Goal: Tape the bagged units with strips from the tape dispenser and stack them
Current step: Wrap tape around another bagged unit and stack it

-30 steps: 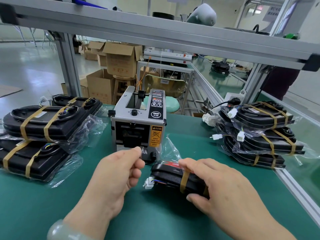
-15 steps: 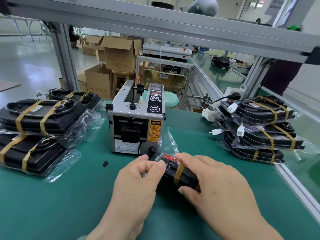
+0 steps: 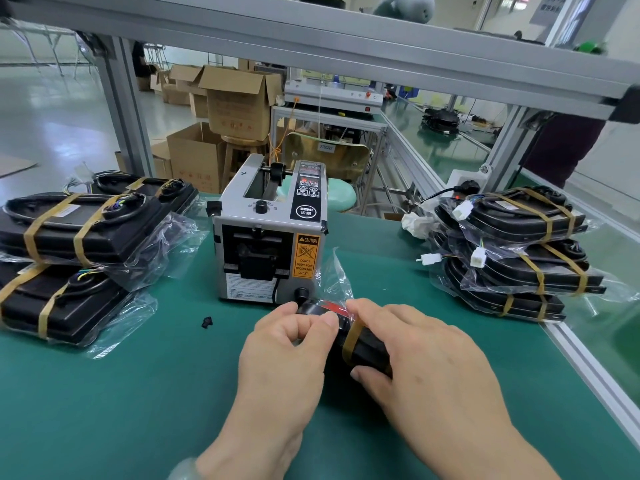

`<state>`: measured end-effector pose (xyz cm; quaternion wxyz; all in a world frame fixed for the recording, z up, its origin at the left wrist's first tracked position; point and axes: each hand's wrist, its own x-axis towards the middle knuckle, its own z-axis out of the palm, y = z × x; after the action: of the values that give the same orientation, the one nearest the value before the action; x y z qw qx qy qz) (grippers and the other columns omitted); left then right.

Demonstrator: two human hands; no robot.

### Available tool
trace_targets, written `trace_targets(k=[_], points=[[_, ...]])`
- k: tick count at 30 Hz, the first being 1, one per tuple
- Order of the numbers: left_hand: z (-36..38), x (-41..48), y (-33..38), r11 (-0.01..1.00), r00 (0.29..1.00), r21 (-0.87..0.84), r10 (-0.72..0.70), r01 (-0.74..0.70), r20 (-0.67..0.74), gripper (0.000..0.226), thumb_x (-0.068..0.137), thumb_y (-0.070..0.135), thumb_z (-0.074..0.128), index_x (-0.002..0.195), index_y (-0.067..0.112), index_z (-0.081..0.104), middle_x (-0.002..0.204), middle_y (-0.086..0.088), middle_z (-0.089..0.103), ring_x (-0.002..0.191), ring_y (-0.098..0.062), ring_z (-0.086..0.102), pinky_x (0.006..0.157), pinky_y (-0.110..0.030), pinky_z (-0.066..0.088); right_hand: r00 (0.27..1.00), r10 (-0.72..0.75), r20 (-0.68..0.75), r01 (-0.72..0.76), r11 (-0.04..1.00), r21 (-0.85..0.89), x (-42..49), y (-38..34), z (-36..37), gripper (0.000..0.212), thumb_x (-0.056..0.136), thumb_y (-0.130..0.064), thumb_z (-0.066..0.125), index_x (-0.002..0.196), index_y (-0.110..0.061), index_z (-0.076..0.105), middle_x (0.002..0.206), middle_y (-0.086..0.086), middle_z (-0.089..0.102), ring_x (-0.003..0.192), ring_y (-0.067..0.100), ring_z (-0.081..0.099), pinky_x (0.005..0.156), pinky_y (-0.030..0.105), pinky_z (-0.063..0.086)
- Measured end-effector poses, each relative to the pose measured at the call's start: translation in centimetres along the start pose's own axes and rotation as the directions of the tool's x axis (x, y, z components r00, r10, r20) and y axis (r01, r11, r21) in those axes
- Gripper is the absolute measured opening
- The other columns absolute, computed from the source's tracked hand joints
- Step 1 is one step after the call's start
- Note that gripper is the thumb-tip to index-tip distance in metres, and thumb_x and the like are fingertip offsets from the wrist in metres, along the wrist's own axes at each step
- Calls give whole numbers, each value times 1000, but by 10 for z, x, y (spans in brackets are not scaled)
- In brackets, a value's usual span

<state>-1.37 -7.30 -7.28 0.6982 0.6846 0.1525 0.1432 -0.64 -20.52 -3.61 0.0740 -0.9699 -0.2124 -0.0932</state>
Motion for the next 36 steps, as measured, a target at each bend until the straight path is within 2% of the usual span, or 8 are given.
trace_targets(k=[8,17,23,27,30,32,34,36], points=[[4,4,0,1000,1000,2,-10,10,-19,29,84,28,67,67,5,73,108,8,64,116,20,38,78,-6,29,1000,-12,-26,12,1000,10,0,3,3,68,81,-54,59,134,-48,16,118,-17,50,104,11,52,85,26,36],[6,4,-4,1000,999,11,23,-22,-36,34,84,26,68,53,12,67,74,19,68,117,15,41,79,-8,31,998,-23,-56,23,1000,-3,0,3,6,69,80,-54,60,135,-48,18,118,-17,51,105,11,53,84,28,36],[12,8,-11,998,993,41,52,-47,-109,25,80,26,72,57,16,72,82,28,57,115,11,44,81,-12,34,997,-41,-67,40,999,-6,1,2,5,68,81,-53,59,135,-49,18,117,-18,51,106,12,52,81,28,34],[13,9,-12,996,990,77,50,-40,-131,22,75,31,73,55,21,72,92,23,59,112,10,47,83,-15,35,995,-48,-86,46,998,-32,0,2,6,71,83,-54,56,137,-47,11,119,-19,49,107,12,51,83,29,35],[11,11,-11,996,985,86,24,-10,-169,16,68,38,75,68,25,66,93,12,61,91,1,57,74,-19,40,995,-43,-92,40,999,-35,-1,4,5,72,83,-54,56,136,-49,8,121,-19,48,108,12,51,83,28,34],[8,14,-12,997,983,71,-20,34,-182,31,62,41,78,81,30,57,89,8,58,77,-2,56,64,-17,41,994,-47,-96,45,999,-28,0,4,5,71,83,-54,57,135,-50,9,120,-19,49,106,11,51,82,28,33],[5,18,-13,997,992,52,-50,56,-118,44,61,43,79,94,31,53,95,15,54,79,7,53,60,-8,38,993,-56,-103,53,998,-28,0,3,4,70,82,-54,57,133,-49,10,119,-19,49,105,11,51,81,27,33],[4,21,-14,998,998,6,-59,59,20,56,65,42,79,111,40,48,104,26,51,85,19,51,63,-2,38,991,-66,-116,63,997,-33,0,2,3,68,81,-55,57,131,-50,12,116,-19,50,102,11,51,80,27,34]])
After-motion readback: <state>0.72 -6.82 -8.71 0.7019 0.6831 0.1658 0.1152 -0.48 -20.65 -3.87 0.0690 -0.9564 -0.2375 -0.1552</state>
